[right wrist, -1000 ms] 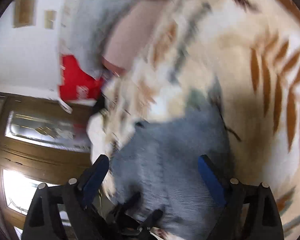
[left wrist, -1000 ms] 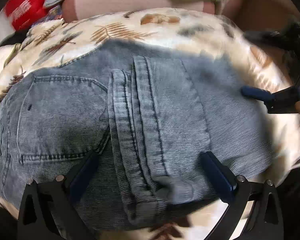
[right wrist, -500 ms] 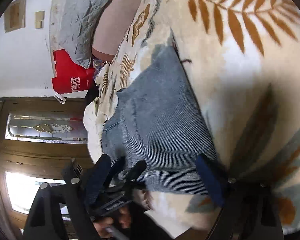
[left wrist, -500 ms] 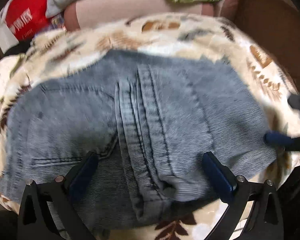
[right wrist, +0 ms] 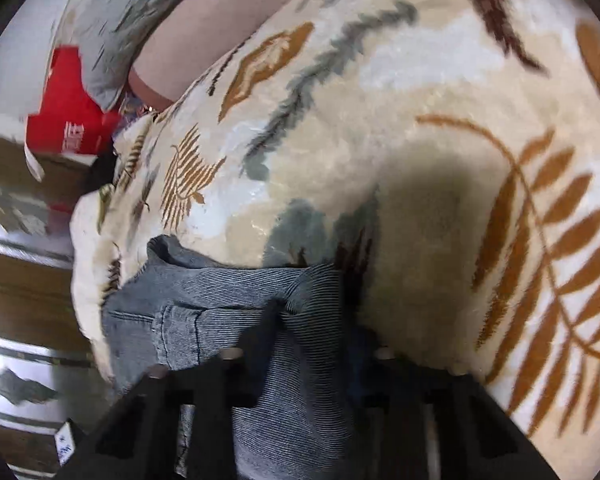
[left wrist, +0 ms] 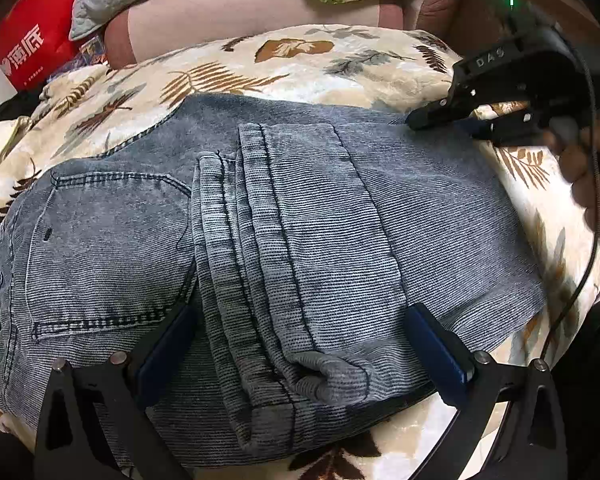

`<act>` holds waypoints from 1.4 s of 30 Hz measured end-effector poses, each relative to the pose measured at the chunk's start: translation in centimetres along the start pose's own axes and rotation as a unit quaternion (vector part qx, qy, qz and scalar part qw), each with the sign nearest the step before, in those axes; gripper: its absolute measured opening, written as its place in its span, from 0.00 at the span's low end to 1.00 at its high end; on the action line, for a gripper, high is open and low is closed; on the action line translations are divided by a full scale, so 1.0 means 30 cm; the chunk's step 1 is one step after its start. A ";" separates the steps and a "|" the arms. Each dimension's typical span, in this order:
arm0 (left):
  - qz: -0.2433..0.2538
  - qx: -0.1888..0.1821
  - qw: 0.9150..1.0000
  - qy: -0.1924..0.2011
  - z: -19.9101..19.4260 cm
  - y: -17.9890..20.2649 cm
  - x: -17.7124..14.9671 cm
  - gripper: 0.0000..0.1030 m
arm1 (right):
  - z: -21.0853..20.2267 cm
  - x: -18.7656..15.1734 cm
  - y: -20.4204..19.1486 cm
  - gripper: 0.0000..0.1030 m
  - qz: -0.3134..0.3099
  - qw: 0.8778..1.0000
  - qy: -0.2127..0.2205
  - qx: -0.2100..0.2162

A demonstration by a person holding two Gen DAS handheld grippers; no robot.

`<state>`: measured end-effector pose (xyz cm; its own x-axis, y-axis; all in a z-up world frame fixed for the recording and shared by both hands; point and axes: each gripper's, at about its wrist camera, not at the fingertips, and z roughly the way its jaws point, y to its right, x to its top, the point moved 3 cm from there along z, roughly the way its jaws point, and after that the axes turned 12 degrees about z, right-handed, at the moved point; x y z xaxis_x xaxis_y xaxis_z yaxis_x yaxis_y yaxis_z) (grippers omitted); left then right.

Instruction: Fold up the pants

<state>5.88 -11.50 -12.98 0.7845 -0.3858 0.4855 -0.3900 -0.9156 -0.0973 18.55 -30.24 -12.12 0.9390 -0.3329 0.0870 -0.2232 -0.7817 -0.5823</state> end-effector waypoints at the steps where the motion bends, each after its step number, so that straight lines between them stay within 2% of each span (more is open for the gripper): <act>1: 0.000 -0.001 1.000 0.002 -0.001 -0.007 -0.001 1.00 | -0.022 -0.005 -0.020 0.18 -0.015 1.000 0.014 -0.011; 3: 0.000 -0.002 1.000 0.003 0.004 -0.010 -0.010 1.00 | -0.037 -0.007 -0.037 0.18 -0.033 0.998 0.033 -0.033; 5: 0.000 0.000 1.000 0.000 -0.004 -0.003 -0.008 1.00 | 0.024 -0.007 -0.004 0.19 -0.042 0.996 0.026 -0.073; 7: -0.001 0.001 1.000 0.002 -0.013 0.004 -0.005 1.00 | 0.003 -0.019 0.013 0.22 -0.044 0.996 0.041 -0.059; 8: 0.000 0.002 1.000 0.003 -0.013 0.004 -0.002 1.00 | -0.027 -0.020 0.021 0.34 -0.031 0.997 0.044 -0.049; 10: 0.000 0.004 1.000 0.004 -0.012 0.005 -0.001 1.00 | -0.102 -0.039 0.033 0.50 -0.012 0.997 0.054 -0.045; 12: 0.000 0.002 1.000 0.003 -0.013 0.005 -0.003 1.00 | -0.212 -0.102 0.023 0.50 -0.023 0.997 0.072 -0.016; 14: 0.000 0.003 1.000 0.001 -0.011 0.005 -0.002 1.00 | -0.260 -0.171 0.002 0.51 -0.019 0.997 0.069 0.022; 16: 0.000 0.004 1.000 0.000 -0.010 0.005 -0.001 1.00 | -0.290 -0.272 0.010 0.51 -0.010 0.997 0.051 0.060; 18: -0.001 0.004 1.000 -0.001 -0.009 0.004 -0.001 1.00 | -0.263 -0.343 0.035 0.51 0.011 0.995 0.026 0.092; 20: 0.000 0.005 1.000 -0.004 -0.008 0.005 0.001 1.00 | -0.177 -0.389 0.094 0.50 0.029 0.996 -0.008 0.085; 21: 0.002 0.007 1.000 -0.006 -0.008 0.006 0.002 1.00 | -0.120 -0.401 0.142 0.47 0.045 0.996 -0.028 0.075; 23: 0.000 0.003 1.000 -0.008 -0.018 0.001 0.003 1.00 | -0.142 -0.397 0.179 0.45 0.080 0.990 -0.013 0.113; 25: -0.013 0.009 1.000 -0.010 -0.035 -0.012 0.001 1.00 | -0.198 -0.397 0.159 0.47 0.069 0.992 0.005 0.109; 27: -0.027 0.011 1.000 0.004 -0.074 -0.027 -0.004 1.00 | -0.245 -0.411 0.121 0.50 0.043 0.991 0.016 0.122; 29: -0.043 0.010 0.999 0.020 -0.121 -0.050 -0.021 1.00 | -0.248 -0.425 0.102 0.69 0.025 0.990 0.023 0.140; 30: -0.053 0.005 0.998 0.026 -0.140 -0.064 -0.032 1.00 | -0.218 -0.427 0.108 0.71 0.019 0.992 0.023 0.125; 31: -0.065 0.001 0.997 0.030 -0.159 -0.083 -0.046 1.00 | -0.153 -0.431 0.127 0.67 0.013 0.996 0.012 0.093; 34: -0.113 0.005 0.992 0.048 -0.232 -0.175 -0.108 1.00 | -0.164 -0.434 0.139 0.67 0.009 0.994 0.032 0.106; 36: -0.158 0.013 0.986 0.061 -0.280 -0.257 -0.161 1.00 | -0.183 -0.429 0.132 0.67 0.003 0.994 0.046 0.104; 38: -0.211 0.020 0.974 0.079 -0.328 -0.345 -0.229 1.00 | -0.185 -0.433 0.132 0.67 0.001 0.993 0.052 0.107; 42: -0.296 0.041 0.949 0.105 -0.390 -0.496 -0.349 1.00 | -0.217 -0.441 0.110 0.67 -0.024 0.991 0.095 0.091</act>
<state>-2.18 7.48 -6.44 0.7380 0.2215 0.6374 0.1338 -0.9739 0.1836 3.69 -31.86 -9.93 0.8772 -0.4042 0.2593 -0.1120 -0.6973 -0.7080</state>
